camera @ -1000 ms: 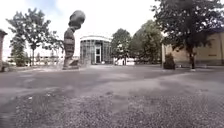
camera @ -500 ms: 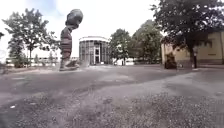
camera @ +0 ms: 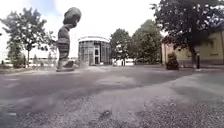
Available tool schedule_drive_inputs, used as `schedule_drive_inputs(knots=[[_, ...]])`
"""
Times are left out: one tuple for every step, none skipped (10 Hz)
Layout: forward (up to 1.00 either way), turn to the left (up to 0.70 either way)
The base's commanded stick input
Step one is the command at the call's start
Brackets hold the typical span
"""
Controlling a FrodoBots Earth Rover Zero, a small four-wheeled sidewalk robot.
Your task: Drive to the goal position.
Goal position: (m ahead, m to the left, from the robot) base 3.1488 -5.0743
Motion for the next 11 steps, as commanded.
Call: schedule_drive_inputs(knots=[[0.7,0.0],[0.7,0.0],[0.7,0.0],[0.7,0.0],[0.7,0.0],[0.7,0.0],[0.7,0.0],[0.7,0.0],[0.7,0.0],[0.7,0.0],[0.7,0.0]])
